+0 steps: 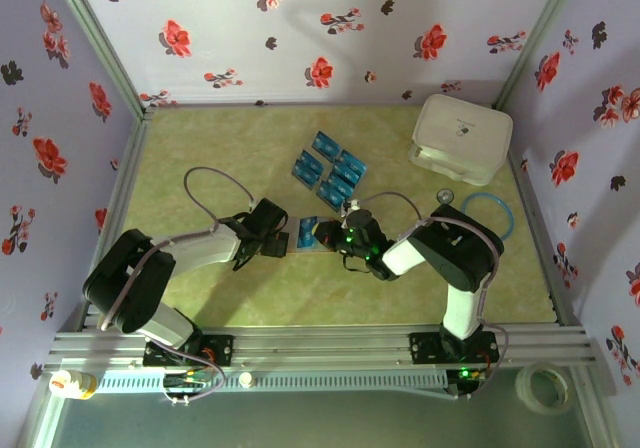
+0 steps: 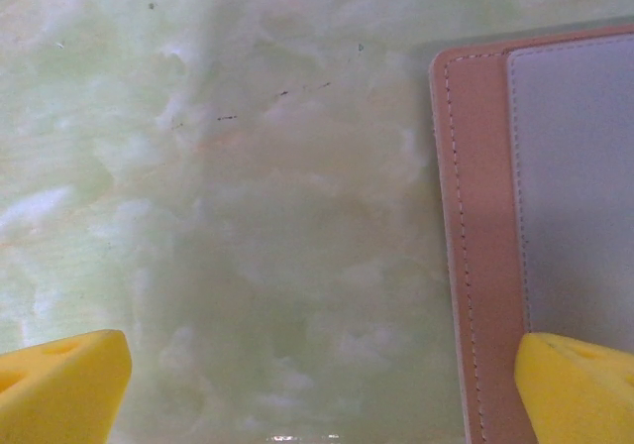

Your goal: Put the credit cards into the card holder

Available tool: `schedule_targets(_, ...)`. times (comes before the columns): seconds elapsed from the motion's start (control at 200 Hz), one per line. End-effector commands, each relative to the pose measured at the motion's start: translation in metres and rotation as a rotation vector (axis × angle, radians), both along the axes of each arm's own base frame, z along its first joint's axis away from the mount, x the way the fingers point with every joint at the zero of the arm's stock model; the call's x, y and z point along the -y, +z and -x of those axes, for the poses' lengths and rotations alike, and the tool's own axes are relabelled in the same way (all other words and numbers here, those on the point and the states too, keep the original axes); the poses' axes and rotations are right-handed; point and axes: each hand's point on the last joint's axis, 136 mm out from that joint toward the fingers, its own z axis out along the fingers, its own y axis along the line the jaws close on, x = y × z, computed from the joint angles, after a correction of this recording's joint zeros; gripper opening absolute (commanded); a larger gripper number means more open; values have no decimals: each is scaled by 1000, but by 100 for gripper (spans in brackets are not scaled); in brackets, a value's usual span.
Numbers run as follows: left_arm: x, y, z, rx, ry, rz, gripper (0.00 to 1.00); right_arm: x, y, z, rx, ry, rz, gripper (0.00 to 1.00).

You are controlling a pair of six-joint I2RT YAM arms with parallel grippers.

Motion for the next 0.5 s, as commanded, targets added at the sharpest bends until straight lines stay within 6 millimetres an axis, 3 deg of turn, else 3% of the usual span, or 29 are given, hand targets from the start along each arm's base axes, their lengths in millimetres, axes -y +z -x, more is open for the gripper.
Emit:
schedule_targets(0.0, -11, -2, 5, -1, 15, -46, 100, 2, -7, 1, -6, -23, 2, 0)
schedule_targets(0.495, 16, 57, -25, 90, -39, 5, 100, 0, 16, 3, 44, 25, 35, 0)
